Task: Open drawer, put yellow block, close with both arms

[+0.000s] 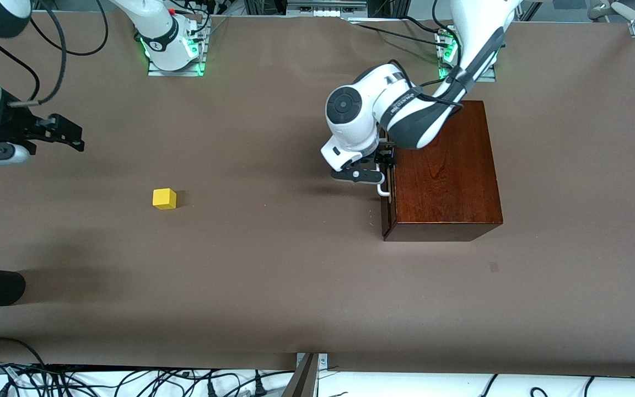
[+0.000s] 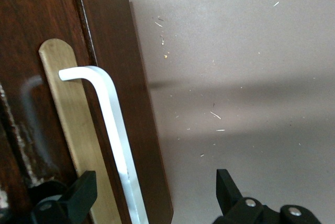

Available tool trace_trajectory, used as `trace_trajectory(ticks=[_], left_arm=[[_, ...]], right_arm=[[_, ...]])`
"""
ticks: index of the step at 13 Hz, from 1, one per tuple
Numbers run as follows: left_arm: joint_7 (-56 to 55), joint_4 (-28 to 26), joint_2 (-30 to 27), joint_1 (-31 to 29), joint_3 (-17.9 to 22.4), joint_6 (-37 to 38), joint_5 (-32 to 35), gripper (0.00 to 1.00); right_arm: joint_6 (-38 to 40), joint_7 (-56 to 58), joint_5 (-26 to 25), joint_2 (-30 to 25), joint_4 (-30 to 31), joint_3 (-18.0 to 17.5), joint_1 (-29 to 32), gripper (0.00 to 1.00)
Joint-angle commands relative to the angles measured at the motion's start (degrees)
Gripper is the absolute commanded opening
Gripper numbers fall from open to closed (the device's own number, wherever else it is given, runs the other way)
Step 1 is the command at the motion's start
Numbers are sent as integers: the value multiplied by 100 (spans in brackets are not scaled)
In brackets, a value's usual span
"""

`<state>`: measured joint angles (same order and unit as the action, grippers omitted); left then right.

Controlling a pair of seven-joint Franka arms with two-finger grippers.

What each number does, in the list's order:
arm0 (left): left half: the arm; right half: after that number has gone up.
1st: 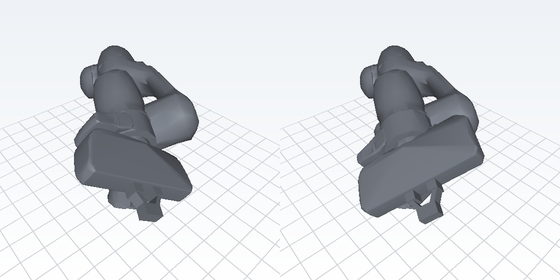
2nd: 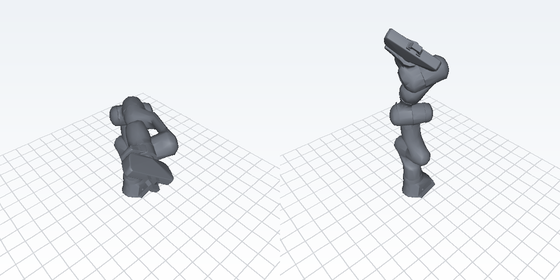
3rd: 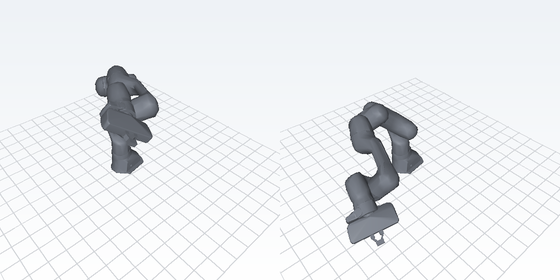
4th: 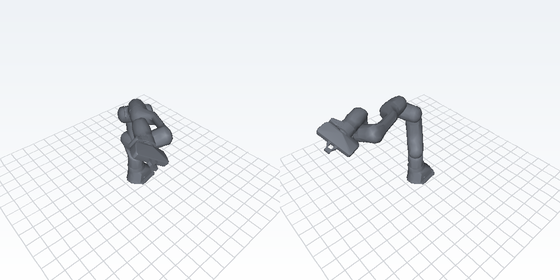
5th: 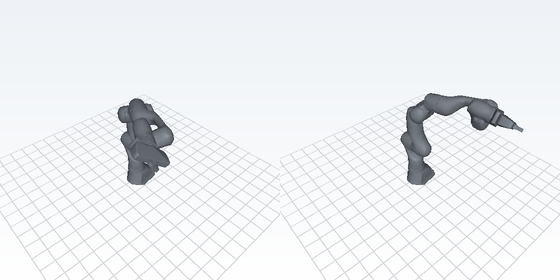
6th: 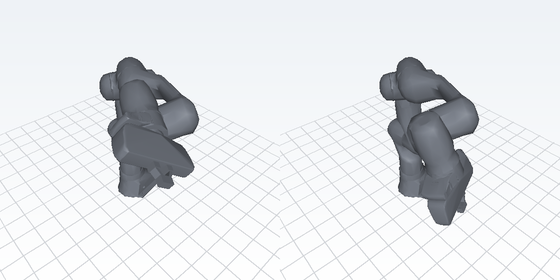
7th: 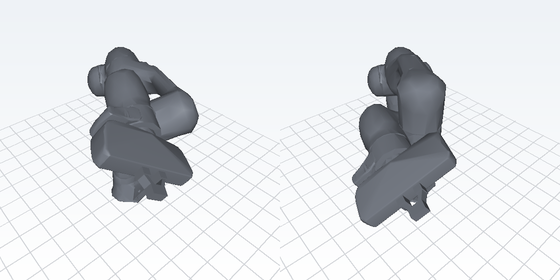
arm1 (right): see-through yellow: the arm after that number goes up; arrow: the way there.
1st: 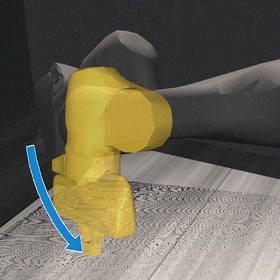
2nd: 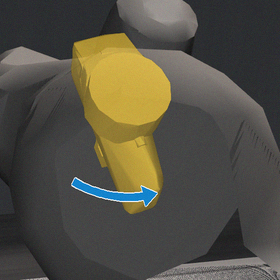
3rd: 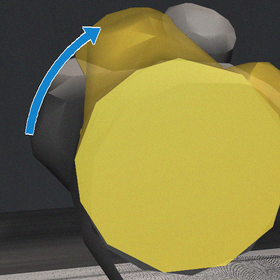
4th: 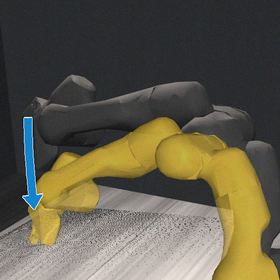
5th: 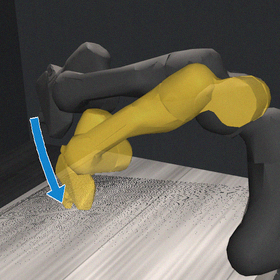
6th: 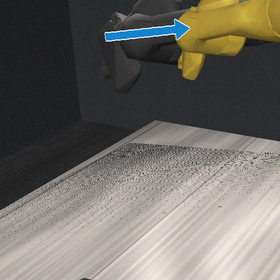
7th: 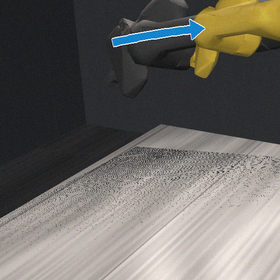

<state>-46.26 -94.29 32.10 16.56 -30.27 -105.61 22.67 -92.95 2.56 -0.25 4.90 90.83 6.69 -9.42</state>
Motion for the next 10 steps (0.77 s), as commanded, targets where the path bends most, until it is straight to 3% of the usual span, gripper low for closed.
trace_trajectory(ticks=[1,4,8,10], left_arm=[[-304,-36,288,58,13,-134,238,100],[-576,-36,437,216,22,-258,413,100],[-901,60,508,330,4,-564,458,100],[-1103,78,508,427,-5,-810,388,100]], right_arm=[[67,8,-10,231,-74,-36,-68,100],[101,34,-116,879,-126,-54,-297,100],[-56,34,-20,1180,-66,-54,-324,100],[-511,25,7,1321,249,-54,-324,100]])
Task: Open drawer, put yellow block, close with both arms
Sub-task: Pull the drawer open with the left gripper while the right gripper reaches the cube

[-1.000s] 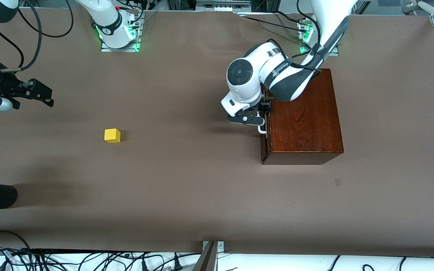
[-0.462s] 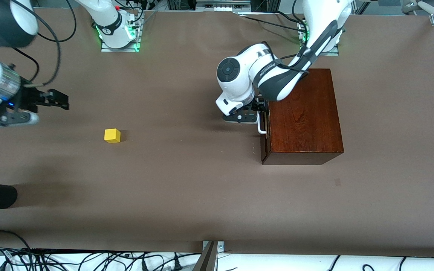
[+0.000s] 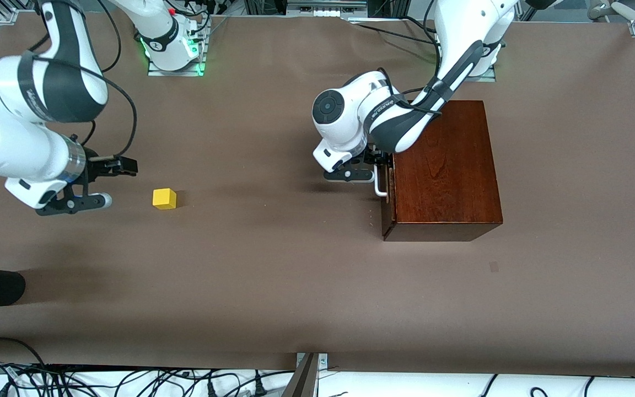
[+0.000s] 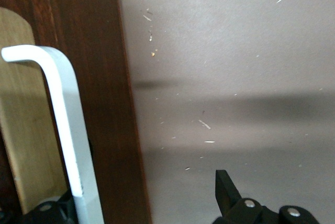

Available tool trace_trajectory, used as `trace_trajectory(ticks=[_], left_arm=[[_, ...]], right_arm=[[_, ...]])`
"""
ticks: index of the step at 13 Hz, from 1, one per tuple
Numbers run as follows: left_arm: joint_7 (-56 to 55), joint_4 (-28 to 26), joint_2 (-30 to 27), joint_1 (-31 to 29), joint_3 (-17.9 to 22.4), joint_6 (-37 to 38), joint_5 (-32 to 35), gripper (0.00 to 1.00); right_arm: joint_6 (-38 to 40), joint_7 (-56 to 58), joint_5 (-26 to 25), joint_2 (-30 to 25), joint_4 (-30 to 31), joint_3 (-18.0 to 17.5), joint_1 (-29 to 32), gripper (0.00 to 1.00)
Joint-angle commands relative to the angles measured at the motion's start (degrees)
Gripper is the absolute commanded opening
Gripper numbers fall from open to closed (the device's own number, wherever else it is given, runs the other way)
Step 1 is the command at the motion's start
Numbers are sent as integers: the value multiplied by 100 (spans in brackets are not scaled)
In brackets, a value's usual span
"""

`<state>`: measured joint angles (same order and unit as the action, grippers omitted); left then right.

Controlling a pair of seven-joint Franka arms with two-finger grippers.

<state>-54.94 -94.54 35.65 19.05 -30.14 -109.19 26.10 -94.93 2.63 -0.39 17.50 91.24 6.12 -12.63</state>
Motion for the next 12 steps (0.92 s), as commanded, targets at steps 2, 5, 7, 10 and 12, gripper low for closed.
trace_trajectory(ticks=[2,5,7,10,12], left_arm=[[-368,111,152,195,-27,-716,36,100],[-377,120,231,291,-36,-1120,-95,100],[-377,312,328,449,-36,-1201,-166,100],[-386,655,565,520,-36,-1210,-272,100],[-377,814,653,564,-36,-1210,-263,100]], right_arm=[[-876,1,30,61,665,-6,-11,100],[-1876,1,223,61,1446,-6,-2,100],[-2798,-60,224,78,2088,-6,-20,100],[-3768,-69,232,140,2775,-76,-20,100],[-4172,-69,232,236,3004,-76,-20,100]])
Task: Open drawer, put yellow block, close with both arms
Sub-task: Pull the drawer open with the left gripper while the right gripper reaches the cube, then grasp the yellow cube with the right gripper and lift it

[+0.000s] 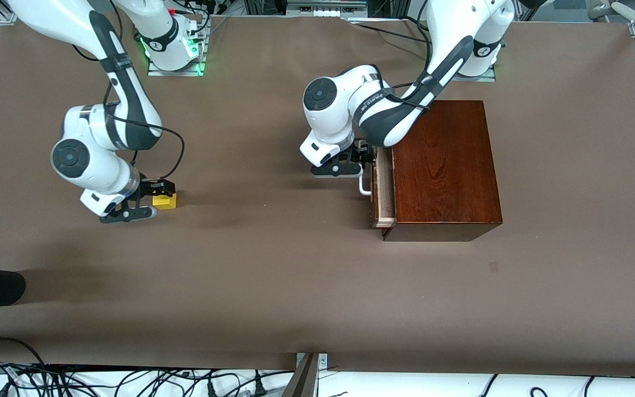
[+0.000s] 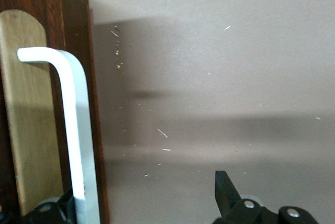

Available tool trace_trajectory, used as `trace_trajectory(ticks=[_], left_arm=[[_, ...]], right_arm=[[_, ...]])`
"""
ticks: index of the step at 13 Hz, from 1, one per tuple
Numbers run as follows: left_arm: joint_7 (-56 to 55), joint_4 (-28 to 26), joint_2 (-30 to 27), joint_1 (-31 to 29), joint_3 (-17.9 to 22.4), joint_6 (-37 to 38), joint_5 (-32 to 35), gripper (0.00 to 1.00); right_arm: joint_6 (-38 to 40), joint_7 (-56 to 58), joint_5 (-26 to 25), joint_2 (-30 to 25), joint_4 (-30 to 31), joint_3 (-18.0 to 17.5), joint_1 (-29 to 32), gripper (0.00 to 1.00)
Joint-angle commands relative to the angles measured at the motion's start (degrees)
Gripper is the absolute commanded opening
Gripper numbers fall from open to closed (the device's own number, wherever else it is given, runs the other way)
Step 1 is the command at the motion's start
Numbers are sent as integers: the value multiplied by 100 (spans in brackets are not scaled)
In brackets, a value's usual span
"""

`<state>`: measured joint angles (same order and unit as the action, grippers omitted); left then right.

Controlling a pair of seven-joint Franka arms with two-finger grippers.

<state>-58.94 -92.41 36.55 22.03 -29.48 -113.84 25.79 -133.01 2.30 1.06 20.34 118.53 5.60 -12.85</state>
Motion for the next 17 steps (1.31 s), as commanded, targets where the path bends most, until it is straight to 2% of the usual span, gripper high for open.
trace_trajectory(ticks=[1,7,8,9,11,14,17], left_arm=[[23,610,564,284,-93,-745,-241,100],[22,768,564,293,-93,-736,-364,100],[31,768,564,284,-93,-736,-364,100],[31,777,564,284,-84,-736,-364,100],[31,760,616,293,-76,-736,-338,100],[49,768,714,389,-67,-719,-259,100],[58,864,678,434,12,-483,-232,100]], right_arm=[[-557,-37,88,5,390,-24,2,100],[-1182,-37,88,278,698,-24,11,100],[-1253,-28,79,330,707,-24,11,96],[-1262,-28,88,348,707,-24,11,90],[-1262,-19,79,357,698,-24,11,72],[-1253,33,79,357,663,-23,37,36],[-1236,42,79,348,654,-15,37,15]])
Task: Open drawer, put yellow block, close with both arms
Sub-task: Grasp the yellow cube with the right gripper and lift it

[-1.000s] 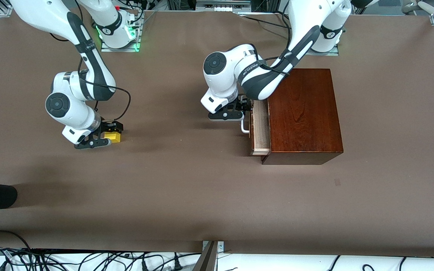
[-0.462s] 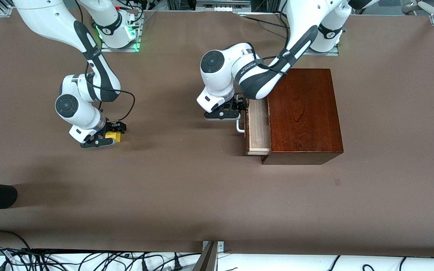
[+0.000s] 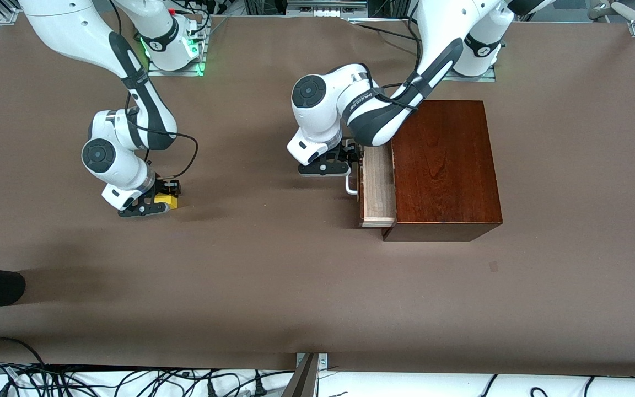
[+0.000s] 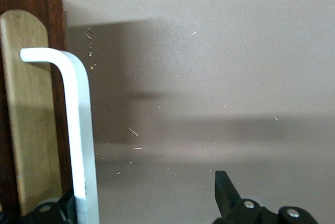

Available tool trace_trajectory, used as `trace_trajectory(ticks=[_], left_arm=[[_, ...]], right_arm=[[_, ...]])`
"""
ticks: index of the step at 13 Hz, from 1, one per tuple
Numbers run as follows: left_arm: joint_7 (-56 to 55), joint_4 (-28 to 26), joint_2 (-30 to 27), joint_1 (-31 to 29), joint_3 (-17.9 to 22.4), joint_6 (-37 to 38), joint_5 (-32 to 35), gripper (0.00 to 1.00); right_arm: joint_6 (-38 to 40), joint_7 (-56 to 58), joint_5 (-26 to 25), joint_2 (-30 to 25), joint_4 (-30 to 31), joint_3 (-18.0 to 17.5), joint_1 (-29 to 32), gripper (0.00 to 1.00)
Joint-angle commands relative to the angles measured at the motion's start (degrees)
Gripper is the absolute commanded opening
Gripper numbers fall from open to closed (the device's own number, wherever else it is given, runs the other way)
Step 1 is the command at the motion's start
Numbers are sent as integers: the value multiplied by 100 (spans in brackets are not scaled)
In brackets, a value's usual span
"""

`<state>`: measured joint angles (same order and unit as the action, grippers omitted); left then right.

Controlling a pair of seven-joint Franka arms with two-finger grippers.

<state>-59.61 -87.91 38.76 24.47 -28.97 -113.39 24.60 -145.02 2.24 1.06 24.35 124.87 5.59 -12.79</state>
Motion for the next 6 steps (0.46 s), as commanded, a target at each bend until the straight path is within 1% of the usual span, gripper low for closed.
trace_trajectory(ticks=[1,2,4,5,6], left_arm=[[134,572,475,224,-38,-361,-113,100],[134,608,484,373,31,-281,-70,100],[134,600,484,654,321,-254,45,100],[143,609,484,716,392,-253,45,100],[143,609,466,717,393,-253,45,100]], right_arm=[[-27,48,78,-62,20,-23,31,7],[-18,48,78,-88,11,-14,31,0],[78,66,78,-193,-68,-23,31,0],[288,75,70,-289,-181,-23,31,0],[664,75,61,-368,-400,-23,31,0]])
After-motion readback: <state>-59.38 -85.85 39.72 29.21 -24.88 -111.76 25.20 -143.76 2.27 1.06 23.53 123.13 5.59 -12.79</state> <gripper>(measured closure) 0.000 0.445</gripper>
